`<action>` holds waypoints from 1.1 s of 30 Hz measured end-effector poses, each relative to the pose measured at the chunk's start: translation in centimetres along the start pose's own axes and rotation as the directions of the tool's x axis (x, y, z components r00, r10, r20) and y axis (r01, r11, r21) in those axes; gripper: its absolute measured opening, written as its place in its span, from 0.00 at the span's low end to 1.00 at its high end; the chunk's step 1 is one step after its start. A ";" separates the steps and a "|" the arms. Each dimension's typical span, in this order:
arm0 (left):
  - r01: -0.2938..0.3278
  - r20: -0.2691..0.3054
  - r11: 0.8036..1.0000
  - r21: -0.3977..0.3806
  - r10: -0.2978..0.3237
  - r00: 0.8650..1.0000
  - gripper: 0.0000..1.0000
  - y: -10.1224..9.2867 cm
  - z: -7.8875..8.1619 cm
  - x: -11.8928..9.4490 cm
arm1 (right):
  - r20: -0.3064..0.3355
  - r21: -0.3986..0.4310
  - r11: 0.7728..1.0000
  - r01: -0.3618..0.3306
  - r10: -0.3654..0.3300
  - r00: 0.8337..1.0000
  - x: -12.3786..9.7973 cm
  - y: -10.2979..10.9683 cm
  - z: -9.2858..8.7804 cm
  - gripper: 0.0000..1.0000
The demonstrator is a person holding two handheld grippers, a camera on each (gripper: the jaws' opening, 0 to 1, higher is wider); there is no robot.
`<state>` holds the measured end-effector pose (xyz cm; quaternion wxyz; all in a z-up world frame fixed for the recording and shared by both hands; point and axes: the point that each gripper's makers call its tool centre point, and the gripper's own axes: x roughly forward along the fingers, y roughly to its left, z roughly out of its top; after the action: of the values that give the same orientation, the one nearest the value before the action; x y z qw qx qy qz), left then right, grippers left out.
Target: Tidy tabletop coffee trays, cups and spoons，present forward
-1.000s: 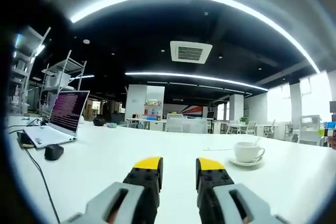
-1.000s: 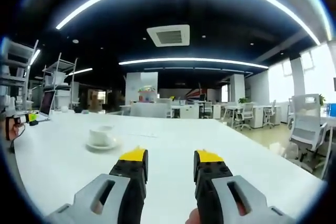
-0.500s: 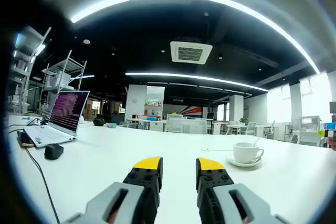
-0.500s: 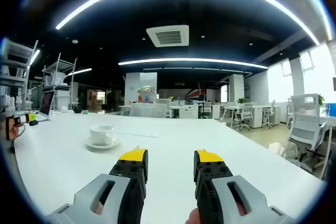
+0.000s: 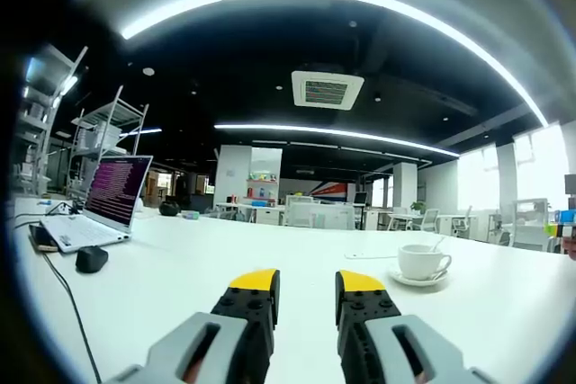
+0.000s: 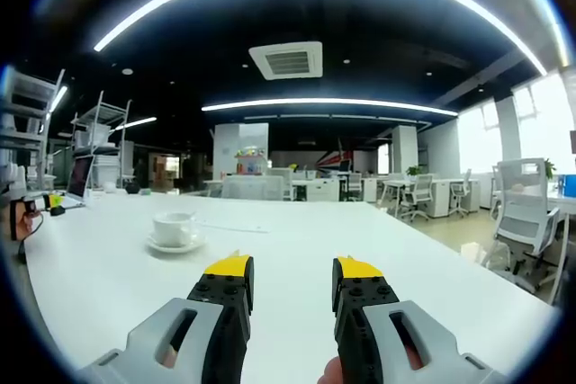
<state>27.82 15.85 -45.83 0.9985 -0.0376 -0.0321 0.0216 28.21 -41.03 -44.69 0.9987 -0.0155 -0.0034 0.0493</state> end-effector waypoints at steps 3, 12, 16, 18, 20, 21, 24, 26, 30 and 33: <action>-0.002 0.000 1.000 0.005 0.002 1.000 0.27 0.0 0.0 0.0 | -0.003 0.000 1.000 0.000 0.000 1.000 -0.1 0.0 -0.1 0.35; 0.001 -0.001 1.000 0.010 -0.001 1.000 0.27 -0.3 0.1 0.0 | -0.005 0.005 1.000 0.000 0.000 1.000 -0.1 0.0 -0.3 0.35; -0.001 0.000 1.000 0.010 0.001 1.000 0.26 -0.2 0.2 -0.1 | -0.005 0.011 1.000 0.003 -0.003 1.000 -0.2 -0.2 -0.4 0.35; 0.000 0.000 1.000 0.011 0.000 1.000 0.26 -0.2 0.2 -0.1 | -0.006 0.010 1.000 0.000 0.000 1.000 -0.2 -0.1 -0.5 0.35; -0.001 0.002 1.000 0.014 0.001 1.000 0.26 -0.2 0.3 -0.1 | -0.008 0.009 1.000 -0.001 0.001 1.000 -0.2 -0.1 -0.6 0.35; -0.001 0.002 1.000 0.013 0.001 1.000 0.26 -0.2 0.4 -0.1 | -0.007 0.013 1.000 -0.001 0.001 1.000 -0.2 -0.1 -0.5 0.35; -0.001 0.002 1.000 0.015 0.001 1.000 0.26 -0.2 0.4 -0.2 | -0.004 0.020 1.000 -0.003 0.003 1.000 -0.2 -0.1 -0.5 0.35; -0.001 0.001 1.000 0.015 0.001 1.000 0.26 -0.2 0.4 -0.2 | -0.005 0.021 1.000 -0.003 0.003 1.000 -0.2 0.0 -0.5 0.35; -0.003 -0.001 1.000 0.014 0.003 1.000 0.26 -0.1 0.3 -0.2 | -0.007 0.020 1.000 -0.006 0.006 1.000 -0.2 0.1 -0.5 0.35; -0.004 -0.003 1.000 0.016 0.004 1.000 0.26 -0.1 0.2 -0.3 | -0.009 0.020 1.000 -0.007 0.007 1.000 -0.2 0.1 -0.6 0.35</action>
<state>27.54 15.73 -45.61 0.9988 -0.0297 -0.0303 0.0239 28.01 -40.94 -45.29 0.9986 -0.0056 0.0017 0.0530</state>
